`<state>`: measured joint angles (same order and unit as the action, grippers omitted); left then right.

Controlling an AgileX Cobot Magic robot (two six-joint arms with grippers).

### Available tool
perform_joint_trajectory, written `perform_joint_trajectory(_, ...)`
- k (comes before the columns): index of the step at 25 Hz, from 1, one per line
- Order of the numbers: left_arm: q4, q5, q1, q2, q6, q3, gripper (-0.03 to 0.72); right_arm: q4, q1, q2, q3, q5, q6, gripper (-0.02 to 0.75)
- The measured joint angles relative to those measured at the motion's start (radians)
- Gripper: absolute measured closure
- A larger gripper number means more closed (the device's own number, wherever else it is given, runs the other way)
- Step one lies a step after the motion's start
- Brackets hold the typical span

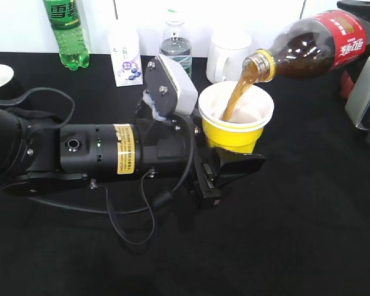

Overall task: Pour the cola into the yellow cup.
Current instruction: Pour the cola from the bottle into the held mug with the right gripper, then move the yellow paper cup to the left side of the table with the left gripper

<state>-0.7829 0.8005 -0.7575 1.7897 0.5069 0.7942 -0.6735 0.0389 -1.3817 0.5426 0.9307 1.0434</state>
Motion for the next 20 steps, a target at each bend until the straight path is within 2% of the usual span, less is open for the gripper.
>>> perform_joint_trajectory(10, -0.002, -0.003, 0.000, 0.002, 0.000, 0.000, 0.251, 0.007, 0.000, 0.001, 0.000, 0.000, -0.024, 0.330)
perform_joint_trajectory(13, -0.004, -0.005, 0.000, 0.002, 0.000, 0.000, 0.251, -0.004, 0.000, 0.001, 0.000, 0.001, -0.202, 0.330)
perform_joint_trajectory(17, -0.004, -0.005, 0.000, 0.002, 0.000, 0.000, 0.251, -0.100, 0.000, 0.002, 0.000, 0.001, -0.514, 0.331)
perform_joint_trajectory(20, -0.004, -0.005, 0.000, 0.002, 0.000, 0.000, 0.251, -0.119, 0.000, 0.002, 0.000, 0.001, -0.739, 0.331)
